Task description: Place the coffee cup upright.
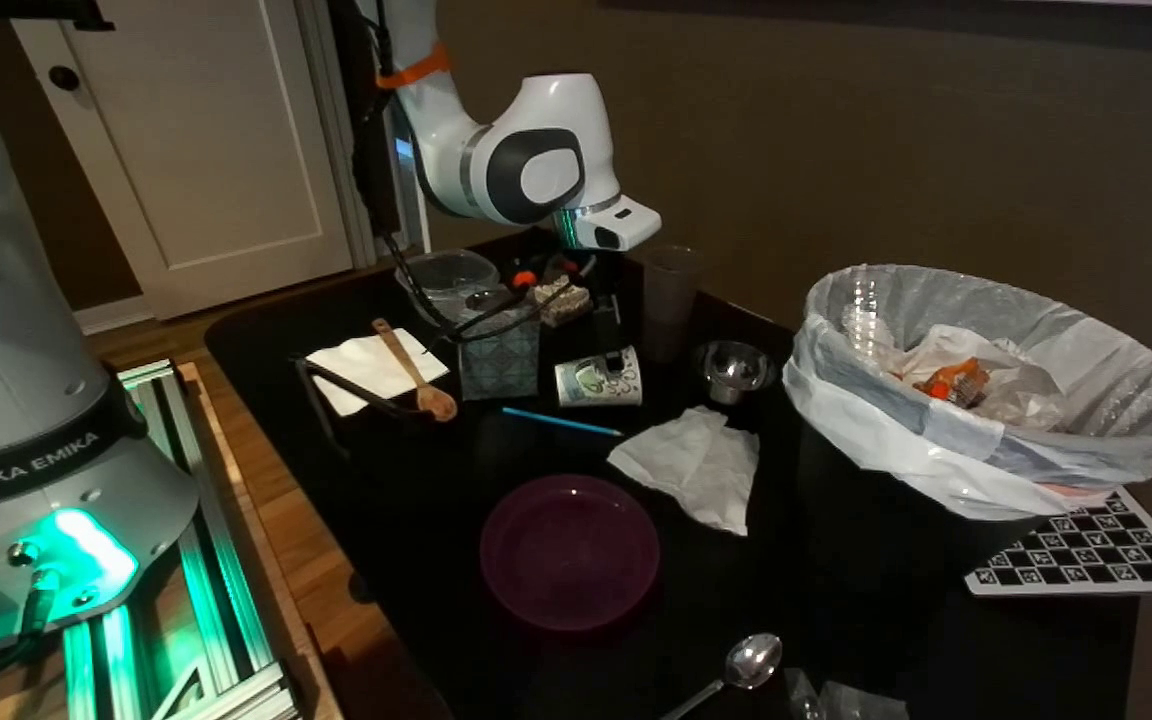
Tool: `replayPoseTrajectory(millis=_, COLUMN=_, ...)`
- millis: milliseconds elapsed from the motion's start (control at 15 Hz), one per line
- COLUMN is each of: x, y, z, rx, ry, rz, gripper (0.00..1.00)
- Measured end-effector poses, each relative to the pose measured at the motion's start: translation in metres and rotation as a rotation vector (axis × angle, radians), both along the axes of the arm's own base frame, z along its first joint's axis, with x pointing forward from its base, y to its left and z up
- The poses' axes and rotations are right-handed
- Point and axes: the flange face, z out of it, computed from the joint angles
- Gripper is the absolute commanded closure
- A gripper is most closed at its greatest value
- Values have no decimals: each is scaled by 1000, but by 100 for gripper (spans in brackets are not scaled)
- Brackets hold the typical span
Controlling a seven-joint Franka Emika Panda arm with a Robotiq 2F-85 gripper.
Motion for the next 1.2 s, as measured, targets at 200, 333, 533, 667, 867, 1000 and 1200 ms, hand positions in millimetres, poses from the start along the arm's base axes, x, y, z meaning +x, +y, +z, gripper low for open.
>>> replayPoseTrajectory(millis=200, x=4, y=-24, z=8, rx=-15, ry=-20, rz=-47, gripper=0)
replayPoseTrajectory(millis=333, x=8, y=-40, z=13, rx=-10, ry=-31, rz=-92, gripper=0)
replayPoseTrajectory(millis=533, x=14, y=-56, z=14, rx=9, ry=-21, rz=-164, gripper=0)
replayPoseTrajectory(millis=667, x=18, y=-62, z=10, rx=42, ry=5, rz=-216, gripper=0)
replayPoseTrajectory(millis=867, x=28, y=-65, z=4, rx=102, ry=59, rz=-283, gripper=0)
replayPoseTrajectory(millis=1000, x=36, y=-66, z=0, rx=139, ry=94, rz=-317, gripper=0)
replayPoseTrajectory(millis=1200, x=46, y=-67, z=-6, rx=180, ry=141, rz=-348, gripper=0)
